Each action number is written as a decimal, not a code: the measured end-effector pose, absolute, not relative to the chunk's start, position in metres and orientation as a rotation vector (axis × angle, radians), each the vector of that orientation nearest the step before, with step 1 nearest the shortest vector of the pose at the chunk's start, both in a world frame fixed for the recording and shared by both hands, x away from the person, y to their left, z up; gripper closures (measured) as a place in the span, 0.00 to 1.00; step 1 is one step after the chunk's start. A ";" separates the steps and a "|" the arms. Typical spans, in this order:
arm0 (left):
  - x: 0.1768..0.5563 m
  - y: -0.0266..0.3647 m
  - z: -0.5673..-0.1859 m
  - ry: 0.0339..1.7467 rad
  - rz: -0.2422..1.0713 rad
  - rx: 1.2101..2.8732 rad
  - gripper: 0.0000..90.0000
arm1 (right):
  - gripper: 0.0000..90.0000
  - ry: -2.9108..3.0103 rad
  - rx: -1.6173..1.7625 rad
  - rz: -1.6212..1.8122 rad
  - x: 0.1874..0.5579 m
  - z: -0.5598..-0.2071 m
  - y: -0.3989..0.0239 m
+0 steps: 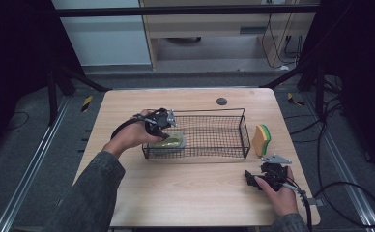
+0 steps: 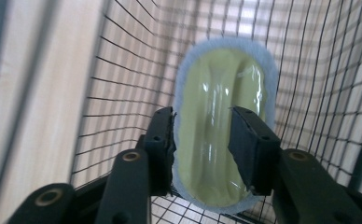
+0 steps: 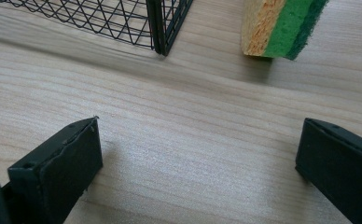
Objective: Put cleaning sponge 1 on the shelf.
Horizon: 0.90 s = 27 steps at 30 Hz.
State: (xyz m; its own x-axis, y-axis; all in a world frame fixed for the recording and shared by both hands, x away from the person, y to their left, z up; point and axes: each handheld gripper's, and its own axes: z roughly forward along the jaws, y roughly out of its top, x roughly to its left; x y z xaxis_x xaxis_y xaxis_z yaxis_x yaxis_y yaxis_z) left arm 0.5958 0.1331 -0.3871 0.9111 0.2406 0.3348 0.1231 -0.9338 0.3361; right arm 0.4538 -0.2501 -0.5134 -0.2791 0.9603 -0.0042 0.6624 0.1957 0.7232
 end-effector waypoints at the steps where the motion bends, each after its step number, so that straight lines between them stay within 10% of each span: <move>1: 0.594 0.134 -0.382 0.275 0.555 2.738 0.62 | 0.01 2.016 1.511 0.859 0.454 -0.513 -0.250; 14: 0.557 0.163 -0.350 0.541 0.685 2.531 0.18 | 0.01 2.015 1.510 0.861 0.454 -0.513 -0.250; 27: 0.516 0.222 -0.376 0.812 0.650 2.317 0.07 | 0.01 2.015 1.511 0.860 0.454 -0.513 -0.250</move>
